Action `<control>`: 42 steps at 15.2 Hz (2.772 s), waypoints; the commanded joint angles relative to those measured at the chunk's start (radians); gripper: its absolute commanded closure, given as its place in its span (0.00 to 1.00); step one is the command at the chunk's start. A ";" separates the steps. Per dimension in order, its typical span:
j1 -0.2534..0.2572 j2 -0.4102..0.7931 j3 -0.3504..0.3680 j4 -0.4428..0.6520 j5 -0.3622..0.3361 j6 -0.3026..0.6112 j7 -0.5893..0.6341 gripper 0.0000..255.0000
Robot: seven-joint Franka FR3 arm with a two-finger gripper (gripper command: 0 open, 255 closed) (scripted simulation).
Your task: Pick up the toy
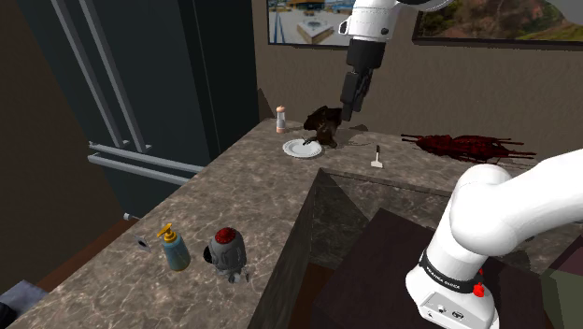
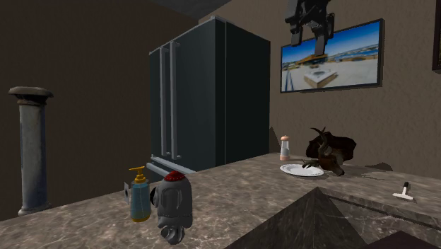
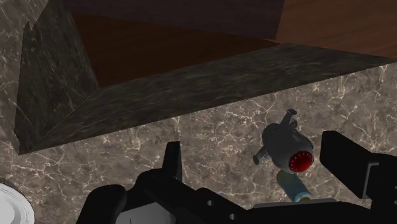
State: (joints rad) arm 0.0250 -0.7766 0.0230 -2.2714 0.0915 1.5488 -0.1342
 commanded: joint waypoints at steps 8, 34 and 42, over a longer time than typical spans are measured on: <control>0.007 0.016 0.128 -0.169 0.083 0.200 0.175 0.00; -0.076 0.868 0.618 -0.133 -0.158 1.020 1.073 0.00; 0.015 1.074 0.522 -0.059 -0.382 1.113 1.287 0.00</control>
State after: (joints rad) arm 0.0335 0.2826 0.5549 -2.3324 -0.2746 2.6510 1.1417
